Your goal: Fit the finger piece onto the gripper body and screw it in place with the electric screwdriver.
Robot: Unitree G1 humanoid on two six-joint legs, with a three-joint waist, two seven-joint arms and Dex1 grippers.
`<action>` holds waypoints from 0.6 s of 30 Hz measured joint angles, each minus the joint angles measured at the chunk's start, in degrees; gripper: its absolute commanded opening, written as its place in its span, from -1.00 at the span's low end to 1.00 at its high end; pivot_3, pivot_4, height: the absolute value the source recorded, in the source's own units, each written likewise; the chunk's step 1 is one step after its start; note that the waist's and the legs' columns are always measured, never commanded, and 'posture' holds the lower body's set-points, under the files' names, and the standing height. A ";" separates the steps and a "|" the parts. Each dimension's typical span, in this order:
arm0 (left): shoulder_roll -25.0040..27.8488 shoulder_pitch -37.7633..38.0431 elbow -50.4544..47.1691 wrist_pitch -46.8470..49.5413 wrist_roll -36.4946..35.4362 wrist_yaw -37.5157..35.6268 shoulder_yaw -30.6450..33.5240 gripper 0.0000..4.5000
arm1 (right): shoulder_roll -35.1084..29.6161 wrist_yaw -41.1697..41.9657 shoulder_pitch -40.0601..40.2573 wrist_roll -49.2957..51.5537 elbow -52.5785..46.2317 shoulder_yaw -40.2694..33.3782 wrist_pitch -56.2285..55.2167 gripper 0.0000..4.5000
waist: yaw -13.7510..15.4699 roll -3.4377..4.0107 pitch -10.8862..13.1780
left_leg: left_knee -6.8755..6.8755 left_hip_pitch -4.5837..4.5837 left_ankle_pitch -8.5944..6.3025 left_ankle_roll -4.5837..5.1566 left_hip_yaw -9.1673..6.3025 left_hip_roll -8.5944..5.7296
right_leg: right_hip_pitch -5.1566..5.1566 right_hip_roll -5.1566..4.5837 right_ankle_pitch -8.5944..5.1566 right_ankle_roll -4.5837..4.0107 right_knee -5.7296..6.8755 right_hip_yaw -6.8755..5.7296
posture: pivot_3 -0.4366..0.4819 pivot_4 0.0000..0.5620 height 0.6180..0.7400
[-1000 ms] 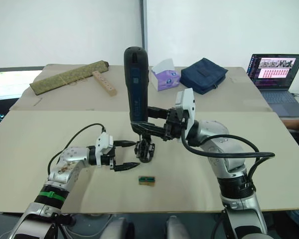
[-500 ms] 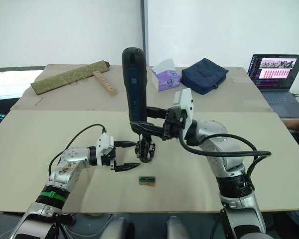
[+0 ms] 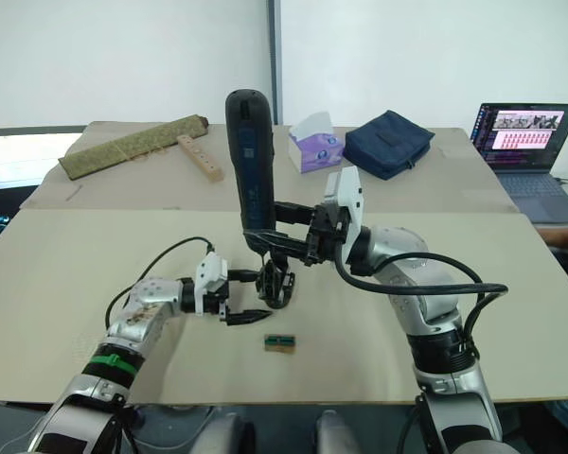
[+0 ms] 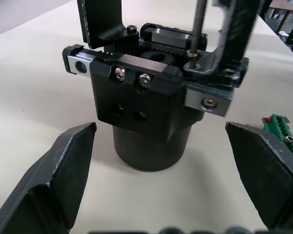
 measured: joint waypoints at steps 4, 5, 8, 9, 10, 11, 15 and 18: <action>-1.67 -2.72 4.21 -2.15 0.43 -1.19 -0.31 1.00 | -0.04 -0.10 0.00 0.01 -0.02 0.00 0.00 -0.19 | 0.03 0.00 0.00 | 0.01 -0.01 0.00 0.00 0.00 -0.01 | 0.00 0.00 0.00 0.00 0.00 0.00 | -0.05 -0.47 1.00; -2.03 -3.20 5.17 -2.88 0.74 -1.33 -0.39 1.00 | -0.05 -0.12 0.00 0.02 -0.03 0.00 0.01 -0.19 | 0.02 0.00 0.00 | 0.01 -0.01 0.00 0.00 0.00 -0.01 | 0.00 0.00 0.00 0.00 -0.01 0.00 | -0.05 -0.47 1.00; -2.98 -4.42 7.89 -4.09 1.59 -1.98 -0.63 1.00 | -0.06 -0.16 0.00 0.04 -0.05 0.01 0.01 -0.19 | 0.01 -0.01 0.00 | 0.00 -0.02 0.00 0.00 -0.01 -0.01 | 0.00 0.00 0.00 0.00 -0.01 0.00 | -0.05 -0.47 1.00; -3.28 -4.84 8.78 -4.48 2.01 -2.35 -0.72 1.00 | -0.08 -0.20 0.00 0.04 -0.06 0.01 0.01 -0.19 | 0.00 -0.01 0.00 | 0.00 -0.02 0.00 0.00 -0.01 -0.01 | 0.00 0.00 0.00 0.00 -0.01 0.00 | -0.05 -0.47 1.00; -3.46 -5.11 9.43 -4.97 2.12 -2.64 -0.78 1.00 | -0.08 -0.21 0.00 0.04 -0.07 0.01 0.01 -0.19 | 0.00 -0.01 0.00 | 0.00 -0.02 0.00 0.00 -0.01 -0.01 | 0.00 0.00 0.00 0.00 -0.01 0.00 | -0.05 -0.47 1.00; -3.53 -5.25 9.77 -5.35 2.22 -3.03 -0.81 1.00 | -0.11 -0.23 0.00 0.04 -0.10 0.01 0.01 -0.19 | 0.00 -0.01 0.00 | 0.00 -0.02 0.00 0.00 -0.01 -0.01 | 0.00 0.00 0.00 0.00 -0.01 0.00 | -0.05 -0.47 1.00; -3.60 -5.97 11.85 -6.09 2.51 -3.93 -0.81 1.00 | -0.37 -0.41 0.01 0.04 -0.31 0.00 0.03 -0.19 | 0.00 -0.01 0.00 | 0.01 -0.03 0.00 0.00 -0.02 -0.01 | 0.00 0.00 0.00 0.00 -0.01 0.00 | -0.05 -0.47 1.00; -3.60 -6.16 13.00 -6.93 2.71 -4.38 -0.80 1.00 | -0.63 -0.56 0.02 0.02 -0.64 0.01 0.03 -0.19 | 0.04 -0.01 0.01 | 0.01 -0.05 0.00 0.00 -0.03 -0.02 | -0.01 0.00 0.00 0.01 -0.01 -0.01 | -0.05 -0.47 1.00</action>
